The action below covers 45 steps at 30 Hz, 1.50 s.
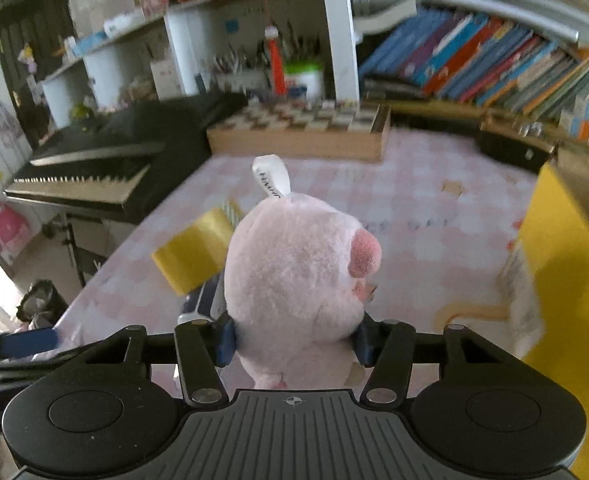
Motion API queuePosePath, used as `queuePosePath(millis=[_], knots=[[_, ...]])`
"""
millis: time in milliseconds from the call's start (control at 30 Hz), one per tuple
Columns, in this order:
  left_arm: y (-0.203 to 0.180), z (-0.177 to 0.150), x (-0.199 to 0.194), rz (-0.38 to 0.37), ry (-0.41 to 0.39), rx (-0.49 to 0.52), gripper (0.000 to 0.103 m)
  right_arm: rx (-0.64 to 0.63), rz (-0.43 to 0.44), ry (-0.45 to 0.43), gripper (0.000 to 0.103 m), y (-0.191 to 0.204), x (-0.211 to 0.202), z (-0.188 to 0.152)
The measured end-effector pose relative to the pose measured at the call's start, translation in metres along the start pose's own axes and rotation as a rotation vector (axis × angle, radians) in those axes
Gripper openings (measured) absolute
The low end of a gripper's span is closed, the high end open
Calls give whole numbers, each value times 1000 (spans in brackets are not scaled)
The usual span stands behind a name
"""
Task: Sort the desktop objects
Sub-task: 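Move the left tool to the yellow tape while the right tool approaches the pink pig, then close the left gripper on the tape roll while the right gripper grasps the pig, then lift the tape and pig and carry both toward the yellow box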
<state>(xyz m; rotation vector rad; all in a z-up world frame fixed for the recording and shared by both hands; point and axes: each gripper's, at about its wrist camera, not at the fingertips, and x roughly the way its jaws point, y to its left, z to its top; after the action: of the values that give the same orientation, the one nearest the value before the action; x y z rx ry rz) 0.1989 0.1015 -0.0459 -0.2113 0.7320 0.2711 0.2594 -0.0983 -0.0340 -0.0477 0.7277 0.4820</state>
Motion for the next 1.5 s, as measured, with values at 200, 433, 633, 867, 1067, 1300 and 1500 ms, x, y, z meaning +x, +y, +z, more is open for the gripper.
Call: queuePosePath(millis=[200,433,633,867,1067,1300,1500], knots=[[-17,35,27,-77,-76,-4,99,16,-22,20,55,-10,-7,-6],[-28,64,79,-109,-24,-41,103,33,-10,26,55,-15,-10,-11],[-31,66,107,-99,33,-72,96,16,12,40,55,-11,-11,-16],[-27,65,105,-128,32,-107,89,0,5,23,55,-6,-20,-17],[-20,67,56,-174,-81,-101,89,25,-19,-16,55,-7,-35,-16],[-2,61,-20,-241,-166,-121,89,40,-28,-76,55,2,-65,-15],[10,39,-73,-290,-187,-146,89,52,-31,-107,55,13,-94,-23]])
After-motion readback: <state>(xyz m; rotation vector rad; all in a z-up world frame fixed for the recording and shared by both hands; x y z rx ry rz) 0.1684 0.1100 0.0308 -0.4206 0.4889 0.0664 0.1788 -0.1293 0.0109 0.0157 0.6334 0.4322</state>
